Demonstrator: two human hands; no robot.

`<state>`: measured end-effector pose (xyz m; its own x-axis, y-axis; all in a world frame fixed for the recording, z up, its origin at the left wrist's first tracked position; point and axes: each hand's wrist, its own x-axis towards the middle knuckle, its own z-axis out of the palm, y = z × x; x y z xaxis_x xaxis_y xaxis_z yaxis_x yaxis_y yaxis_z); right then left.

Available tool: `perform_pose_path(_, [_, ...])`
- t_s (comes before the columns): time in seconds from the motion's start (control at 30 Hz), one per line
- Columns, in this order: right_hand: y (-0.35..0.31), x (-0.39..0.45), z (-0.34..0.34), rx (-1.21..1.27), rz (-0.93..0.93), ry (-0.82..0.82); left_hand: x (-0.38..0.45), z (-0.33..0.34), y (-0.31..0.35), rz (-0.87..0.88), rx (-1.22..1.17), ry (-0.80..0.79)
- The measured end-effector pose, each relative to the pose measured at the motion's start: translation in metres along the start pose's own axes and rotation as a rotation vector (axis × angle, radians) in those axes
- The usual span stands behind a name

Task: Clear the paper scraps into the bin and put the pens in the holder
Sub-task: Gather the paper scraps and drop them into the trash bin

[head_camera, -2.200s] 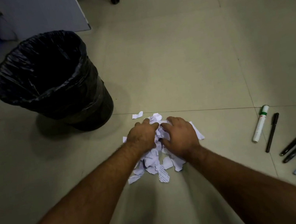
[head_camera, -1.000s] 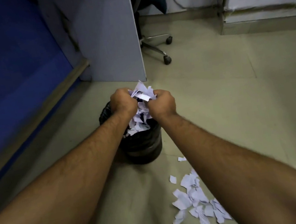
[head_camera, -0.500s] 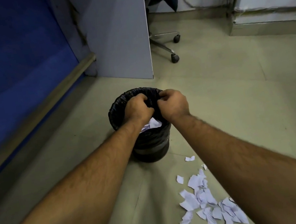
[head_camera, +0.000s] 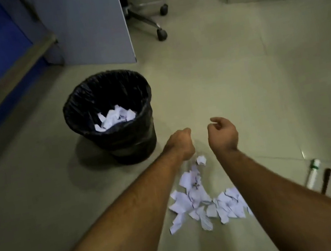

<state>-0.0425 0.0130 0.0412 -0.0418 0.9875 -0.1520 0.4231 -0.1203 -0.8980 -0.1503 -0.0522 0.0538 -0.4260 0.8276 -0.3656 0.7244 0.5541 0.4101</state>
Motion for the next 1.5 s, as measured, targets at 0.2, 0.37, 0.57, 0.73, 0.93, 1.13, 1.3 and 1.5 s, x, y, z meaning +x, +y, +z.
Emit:
perform_pose_path(0.2, [0.09,0.013,-0.003,-0.647,-0.328,-0.314,0.008,0.082,-0.02,-0.091,0.027,-0.081])
perform_pose_path(0.37, [0.099,0.045,0.014,-0.776,-0.37,-0.393,0.013,0.109,-0.016,-0.098,0.076,-0.029])
perform_pose_path(0.57, [0.107,0.05,0.026,-0.781,-0.487,-0.554,0.012,0.111,-0.026,-0.04,0.087,-0.039])
perform_pose_path(0.73, [0.132,-0.001,0.005,-0.624,-0.654,-0.655,-0.014,0.102,-0.038,0.041,-0.038,-0.013])
perform_pose_path(0.93, [0.125,0.004,-0.018,-0.573,-0.595,-0.461,-0.018,0.097,-0.033,-0.032,-0.037,0.144])
perform_pose_path(1.13, [0.148,0.019,-0.022,-0.844,-0.38,-0.305,0.019,0.094,-0.005,0.031,-0.023,0.104])
perform_pose_path(1.3, [0.171,0.019,-0.019,-0.88,-0.481,-0.203,0.063,0.091,0.006,0.12,0.044,0.199])
perform_pose_path(1.5, [0.169,0.014,-0.018,-0.876,-0.475,-0.179,0.098,0.1,0.004,0.108,0.16,0.139])
